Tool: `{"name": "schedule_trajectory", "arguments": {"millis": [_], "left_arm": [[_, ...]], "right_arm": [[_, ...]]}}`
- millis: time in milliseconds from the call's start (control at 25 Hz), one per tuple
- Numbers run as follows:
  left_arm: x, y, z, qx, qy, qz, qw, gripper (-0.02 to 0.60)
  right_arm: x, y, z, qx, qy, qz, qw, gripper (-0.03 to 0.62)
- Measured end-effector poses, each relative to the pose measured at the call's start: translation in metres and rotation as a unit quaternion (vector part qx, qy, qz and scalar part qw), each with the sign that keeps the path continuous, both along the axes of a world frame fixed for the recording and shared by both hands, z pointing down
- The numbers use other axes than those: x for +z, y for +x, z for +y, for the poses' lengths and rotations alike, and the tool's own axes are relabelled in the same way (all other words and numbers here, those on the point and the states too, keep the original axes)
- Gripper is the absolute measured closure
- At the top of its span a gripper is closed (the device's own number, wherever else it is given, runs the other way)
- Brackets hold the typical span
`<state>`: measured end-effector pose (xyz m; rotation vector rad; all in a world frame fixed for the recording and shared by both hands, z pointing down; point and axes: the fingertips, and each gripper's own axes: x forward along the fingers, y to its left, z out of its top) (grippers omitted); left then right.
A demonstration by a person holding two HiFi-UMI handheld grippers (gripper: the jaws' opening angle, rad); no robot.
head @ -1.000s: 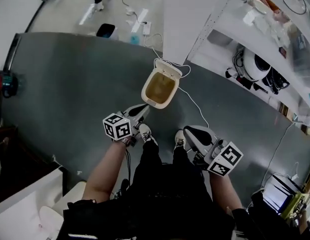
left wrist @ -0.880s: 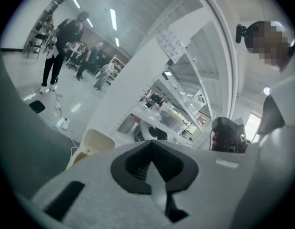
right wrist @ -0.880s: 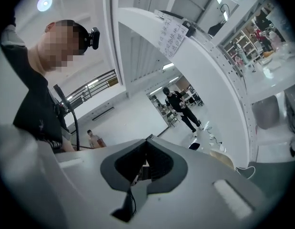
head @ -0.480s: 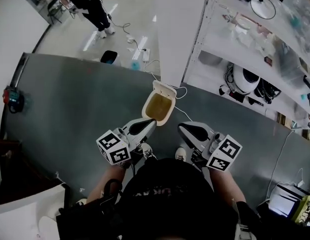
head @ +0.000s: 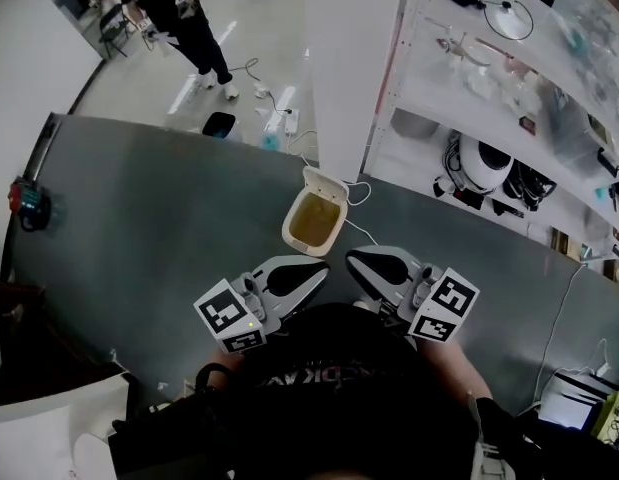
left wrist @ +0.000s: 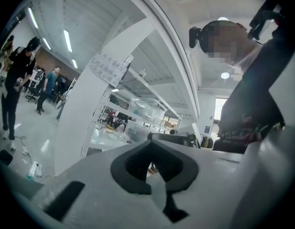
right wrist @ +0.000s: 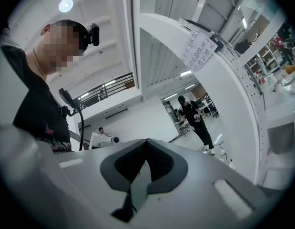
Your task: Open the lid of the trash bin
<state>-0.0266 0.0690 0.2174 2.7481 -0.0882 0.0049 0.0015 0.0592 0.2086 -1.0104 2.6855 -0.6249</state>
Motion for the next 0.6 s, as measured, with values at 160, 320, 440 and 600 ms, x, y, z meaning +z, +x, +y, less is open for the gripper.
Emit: {"name": "schedule_trajectory", "arguments": {"millis": [160, 320, 440, 600], "left_arm": [[-0.006, 0.001, 0.003, -0.006, 0.029, 0.006, 0.9996, 0.578], [-0.003, -0.005, -0.012, -0.041, -0.011, 0.02, 0.9989, 0.578], [-0.002, -0.009, -0.021, -0.051, -0.041, 0.033, 0.9973, 0.578], [0.0, -0.009, -0.025, -0.049, -0.061, 0.042, 0.9961, 0.578]], "right_arm": [[-0.003, 0.001, 0.004, 0.003, 0.008, 0.0, 1.0, 0.586], [-0.001, 0.001, 0.008, 0.004, 0.004, 0.003, 1.0, 0.586], [0.001, -0.002, 0.009, 0.002, -0.001, 0.004, 1.0, 0.586], [0.005, -0.004, 0.008, 0.0, -0.008, 0.003, 1.0, 0.586]]}}
